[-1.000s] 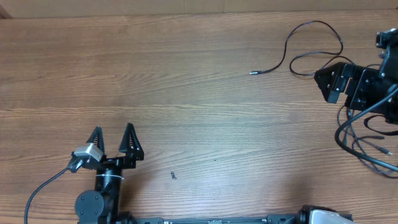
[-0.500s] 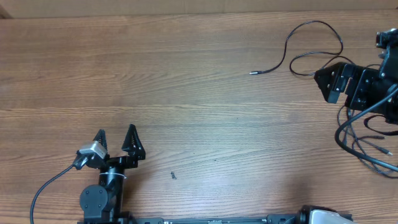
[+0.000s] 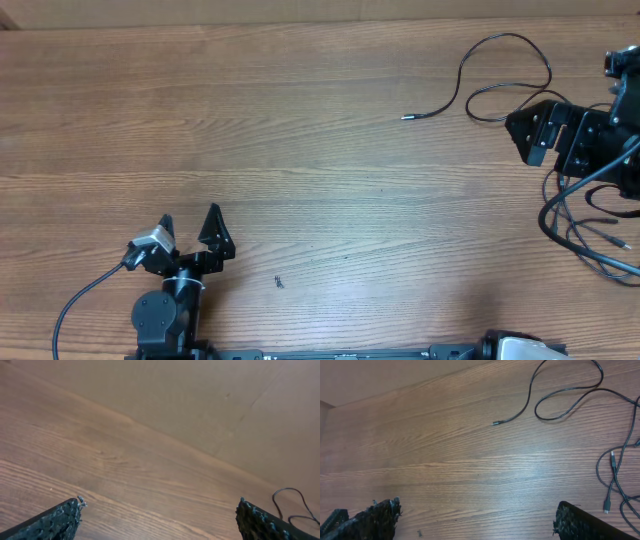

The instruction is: Untangle cables

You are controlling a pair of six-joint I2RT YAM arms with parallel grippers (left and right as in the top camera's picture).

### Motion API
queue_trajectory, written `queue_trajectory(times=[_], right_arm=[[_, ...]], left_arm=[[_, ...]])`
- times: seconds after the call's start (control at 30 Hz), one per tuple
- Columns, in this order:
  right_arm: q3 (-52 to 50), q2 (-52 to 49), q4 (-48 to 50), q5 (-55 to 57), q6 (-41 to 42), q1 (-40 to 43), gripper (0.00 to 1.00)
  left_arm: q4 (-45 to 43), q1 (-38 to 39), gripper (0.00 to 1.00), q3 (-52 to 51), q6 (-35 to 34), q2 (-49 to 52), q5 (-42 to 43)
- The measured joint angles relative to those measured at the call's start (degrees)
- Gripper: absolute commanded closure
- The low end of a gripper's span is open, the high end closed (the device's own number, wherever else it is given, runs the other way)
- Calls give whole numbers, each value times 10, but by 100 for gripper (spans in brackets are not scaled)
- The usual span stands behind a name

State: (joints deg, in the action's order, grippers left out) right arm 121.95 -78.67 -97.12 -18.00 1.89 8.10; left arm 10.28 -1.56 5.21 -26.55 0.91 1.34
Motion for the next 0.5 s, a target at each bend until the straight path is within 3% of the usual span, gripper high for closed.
queue_trajectory(times=[0.5], right_arm=[[0,0,0,0,0,0,0]], left_arm=[[35,0,0,-8,0,0,0]])
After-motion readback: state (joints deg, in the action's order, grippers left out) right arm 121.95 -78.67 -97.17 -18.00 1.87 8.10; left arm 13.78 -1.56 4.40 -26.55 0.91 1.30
